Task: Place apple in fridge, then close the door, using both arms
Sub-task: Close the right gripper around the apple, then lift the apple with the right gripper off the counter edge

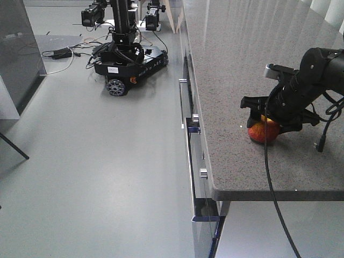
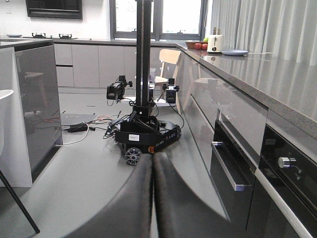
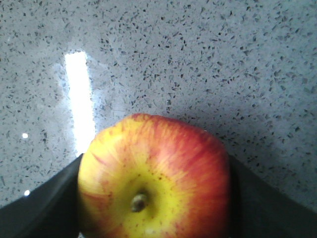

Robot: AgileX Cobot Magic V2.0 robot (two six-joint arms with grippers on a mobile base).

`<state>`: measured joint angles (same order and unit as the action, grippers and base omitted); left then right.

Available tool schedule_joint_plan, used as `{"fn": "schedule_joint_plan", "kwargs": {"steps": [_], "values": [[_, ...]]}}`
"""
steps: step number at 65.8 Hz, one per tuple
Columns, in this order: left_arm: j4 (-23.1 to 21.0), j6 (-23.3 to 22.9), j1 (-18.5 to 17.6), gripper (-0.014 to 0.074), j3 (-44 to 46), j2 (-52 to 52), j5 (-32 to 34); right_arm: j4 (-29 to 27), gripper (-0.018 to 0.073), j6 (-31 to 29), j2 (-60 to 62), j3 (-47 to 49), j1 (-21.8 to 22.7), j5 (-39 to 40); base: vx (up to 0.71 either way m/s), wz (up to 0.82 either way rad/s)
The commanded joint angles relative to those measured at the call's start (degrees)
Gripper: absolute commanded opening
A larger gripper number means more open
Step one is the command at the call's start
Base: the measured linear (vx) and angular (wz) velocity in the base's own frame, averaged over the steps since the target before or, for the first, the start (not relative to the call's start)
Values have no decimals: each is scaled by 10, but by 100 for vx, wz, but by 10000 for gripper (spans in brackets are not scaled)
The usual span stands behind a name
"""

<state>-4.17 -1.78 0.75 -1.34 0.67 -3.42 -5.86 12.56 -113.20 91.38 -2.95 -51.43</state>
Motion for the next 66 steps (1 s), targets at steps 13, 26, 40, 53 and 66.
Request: {"fn": "schedule_joint_plan", "kwargs": {"steps": [13,26,40,53,66], "values": [[-2,-5,-1,-6,-17,9,43,5,357,-3,32,17,0,8,0,0],[-2,-5,-1,-6,-17,9,43,9,357,-5,35,17,1,-24,0,0],[-2,-5,-1,-6,-17,9,43,13,357,-83,65,17,-7,-55,0,0],[-2,-5,-1,-6,-17,9,43,16,357,-138,144,-39,-56,-33,0,0],[-2,-5,-1,-6,-17,9,43,16,357,-162,260,-172,-114,54,0,0]]}}
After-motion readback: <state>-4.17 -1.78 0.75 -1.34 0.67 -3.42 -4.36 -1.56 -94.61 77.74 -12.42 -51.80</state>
